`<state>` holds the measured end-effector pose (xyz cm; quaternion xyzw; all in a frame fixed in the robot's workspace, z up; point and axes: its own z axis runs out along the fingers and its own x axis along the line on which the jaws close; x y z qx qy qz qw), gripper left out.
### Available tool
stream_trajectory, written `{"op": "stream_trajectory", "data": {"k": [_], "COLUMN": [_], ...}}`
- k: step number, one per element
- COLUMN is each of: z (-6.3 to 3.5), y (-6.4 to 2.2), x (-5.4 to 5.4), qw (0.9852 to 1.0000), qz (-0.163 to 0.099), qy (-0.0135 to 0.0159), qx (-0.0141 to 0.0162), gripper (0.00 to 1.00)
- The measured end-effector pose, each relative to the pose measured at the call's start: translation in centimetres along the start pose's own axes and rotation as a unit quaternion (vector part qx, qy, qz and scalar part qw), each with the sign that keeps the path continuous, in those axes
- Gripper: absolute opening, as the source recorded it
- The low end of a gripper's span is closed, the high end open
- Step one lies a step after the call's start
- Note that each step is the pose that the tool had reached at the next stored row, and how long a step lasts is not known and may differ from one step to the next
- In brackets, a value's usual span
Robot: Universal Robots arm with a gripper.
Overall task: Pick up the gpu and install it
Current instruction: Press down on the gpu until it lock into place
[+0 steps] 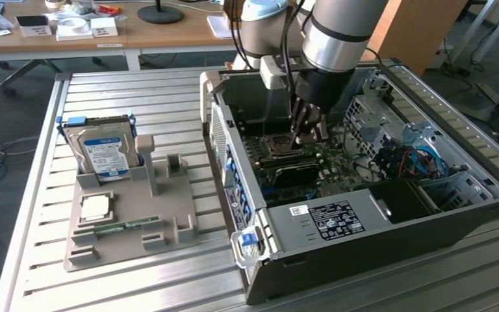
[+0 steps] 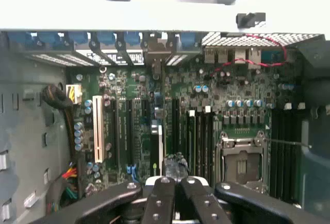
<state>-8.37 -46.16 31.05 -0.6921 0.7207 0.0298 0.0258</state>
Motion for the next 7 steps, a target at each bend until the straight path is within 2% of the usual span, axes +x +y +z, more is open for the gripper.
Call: {"op": "stream_trajectory", "data": {"k": [7], "z": [-0.01], "y": [0.0], "x": [0.0], "qw": [1.0], "qz": [0.0], "qy": [0.0001], "qx": [0.0], "gripper": [0.11]}}
